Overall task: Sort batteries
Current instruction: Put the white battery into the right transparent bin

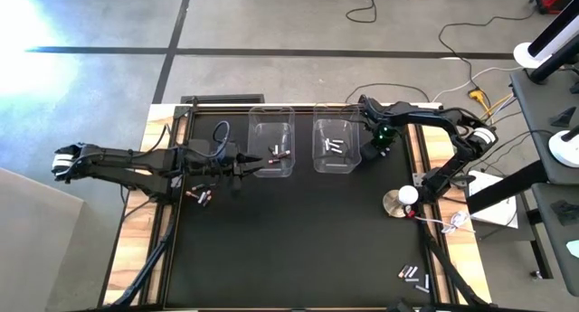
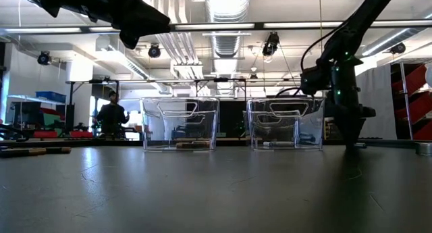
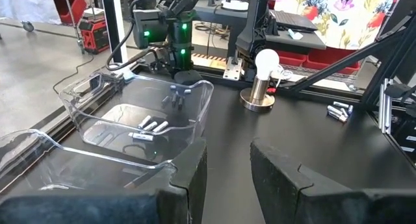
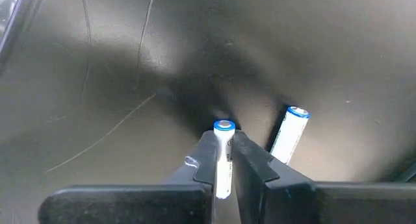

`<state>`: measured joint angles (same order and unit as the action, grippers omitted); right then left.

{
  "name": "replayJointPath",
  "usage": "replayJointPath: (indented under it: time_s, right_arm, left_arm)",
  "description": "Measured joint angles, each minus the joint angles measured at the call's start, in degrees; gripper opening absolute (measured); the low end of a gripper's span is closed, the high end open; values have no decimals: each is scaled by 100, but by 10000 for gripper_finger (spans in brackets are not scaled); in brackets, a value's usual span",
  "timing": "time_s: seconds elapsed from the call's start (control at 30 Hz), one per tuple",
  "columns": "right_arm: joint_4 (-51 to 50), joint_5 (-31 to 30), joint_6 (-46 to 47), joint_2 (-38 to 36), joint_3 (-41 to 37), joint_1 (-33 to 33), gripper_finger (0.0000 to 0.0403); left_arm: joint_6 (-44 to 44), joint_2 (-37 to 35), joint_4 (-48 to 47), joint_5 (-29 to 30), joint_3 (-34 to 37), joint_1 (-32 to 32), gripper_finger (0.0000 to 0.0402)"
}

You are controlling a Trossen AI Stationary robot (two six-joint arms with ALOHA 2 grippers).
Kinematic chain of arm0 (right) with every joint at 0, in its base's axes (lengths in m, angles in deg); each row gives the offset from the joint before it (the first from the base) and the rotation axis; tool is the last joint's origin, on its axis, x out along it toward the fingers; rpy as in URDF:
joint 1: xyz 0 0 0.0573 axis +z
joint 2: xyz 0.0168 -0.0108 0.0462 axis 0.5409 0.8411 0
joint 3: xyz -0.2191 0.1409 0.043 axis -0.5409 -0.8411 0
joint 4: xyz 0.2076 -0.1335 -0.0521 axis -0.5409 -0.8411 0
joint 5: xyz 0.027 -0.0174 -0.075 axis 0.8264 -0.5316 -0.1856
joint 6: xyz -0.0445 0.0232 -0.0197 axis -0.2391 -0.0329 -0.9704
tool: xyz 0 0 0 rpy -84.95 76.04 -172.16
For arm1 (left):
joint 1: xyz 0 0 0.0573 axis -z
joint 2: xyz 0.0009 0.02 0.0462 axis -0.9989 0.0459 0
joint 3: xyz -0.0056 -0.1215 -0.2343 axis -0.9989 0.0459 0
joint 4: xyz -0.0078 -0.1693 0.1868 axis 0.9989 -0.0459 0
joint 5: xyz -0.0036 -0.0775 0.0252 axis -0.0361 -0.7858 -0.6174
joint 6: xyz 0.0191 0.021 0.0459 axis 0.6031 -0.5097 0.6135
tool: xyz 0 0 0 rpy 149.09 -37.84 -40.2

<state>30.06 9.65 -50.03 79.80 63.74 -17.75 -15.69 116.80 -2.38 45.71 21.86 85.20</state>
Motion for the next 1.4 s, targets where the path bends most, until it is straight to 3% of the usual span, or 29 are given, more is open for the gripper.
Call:
replayJointPath:
  time_s: [0.43,0.63,0.93,1.17,1.4]
  right_arm:
    - [-307,-28,380,-1829,513,316,18]
    - [-335,-63,248,-2105,1204,861,18]
    - [-291,-46,-661,-873,2300,1865,18]
    - [-277,914,-2036,371,2821,1887,18]
    - [-222,981,-2993,1221,2970,1752,18]
  left_arm:
    - [46,-2,40,4,0,0,99]
    - [183,-2,289,7,0,0,99]
    - [258,-2,385,7,0,0,99]
    - [260,-2,159,-43,0,32,99]
    - [260,-2,122,-46,0,76,99]
